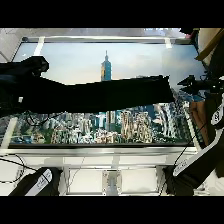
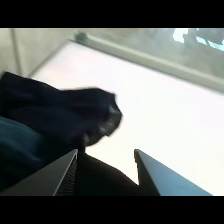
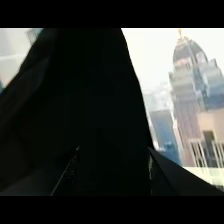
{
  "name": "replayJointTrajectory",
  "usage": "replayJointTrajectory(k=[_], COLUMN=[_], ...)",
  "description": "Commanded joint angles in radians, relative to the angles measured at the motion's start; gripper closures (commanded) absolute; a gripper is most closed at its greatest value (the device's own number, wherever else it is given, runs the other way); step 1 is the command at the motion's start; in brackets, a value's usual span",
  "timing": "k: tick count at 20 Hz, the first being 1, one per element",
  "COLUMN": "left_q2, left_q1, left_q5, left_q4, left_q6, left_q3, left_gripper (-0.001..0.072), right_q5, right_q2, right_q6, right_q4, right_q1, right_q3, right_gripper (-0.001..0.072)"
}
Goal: Fold the clothes and pants, and hang the long-sleeved shirts on hangers.
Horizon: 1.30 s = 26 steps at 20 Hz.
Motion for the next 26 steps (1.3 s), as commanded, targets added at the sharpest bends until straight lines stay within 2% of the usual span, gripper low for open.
replayJointTrajectory(k=[1,5,9,12,20,21,23,24,25,26], left_q2=[-0.043,-0.179,-0.291,-0.311,-0.293,-0.293,-0.293,-0.293,-0.293,-0.293], left_q1=[-0.192,-0.450,-0.593,-0.618,-0.618,-0.618,-0.618,-0.618,-0.618,-0.618], left_q5=[-0.108,-0.126,-0.124,-0.124,-0.126,-0.126,-0.126,-0.126,-0.126,-0.126], left_q4=[-0.002,0.003,0.028,0.028,0.028,0.028,0.028,0.028,0.028,0.028], left_q6=[0.100,0.126,0.126,0.125,0.125,0.125,0.125,0.125,0.125,0.125], left_q3=[0.001,0.004,0.004,0.004,0.004,0.004,0.004,0.004,0.004,0.004], left_gripper=[0.0280,0.0295,0.0294,0.0294,0.0294,0.0294,0.0294,0.0294,0.0294,0.0294], right_q5=[-0.007,-0.003,0.022,0.045,0.053,0.064,0.072,0.074,0.084,0.095], right_q2=[-0.056,-0.102,-0.109,-0.109,-0.140,-0.146,-0.146,-0.146,-0.145,-0.145], right_q6=[-0.051,-0.048,-0.047,-0.050,-0.068,-0.067,-0.077,-0.077,-0.078,-0.078], right_q4=[0.074,0.072,-0.034,-0.113,-0.115,-0.114,-0.108,-0.102,-0.095,-0.090], right_q1=[-0.012,-0.010,0.000,0.035,0.153,0.165,0.183,0.185,0.185,0.183], right_q3=[0.013,0.062,0.075,0.075,0.075,0.075,0.075,0.075,0.075,0.075], right_gripper=[0.0198,0.0198,0.0214,0.0228,0.0230,0.0286,0.0308,0.0409,0.0576,0.0698])
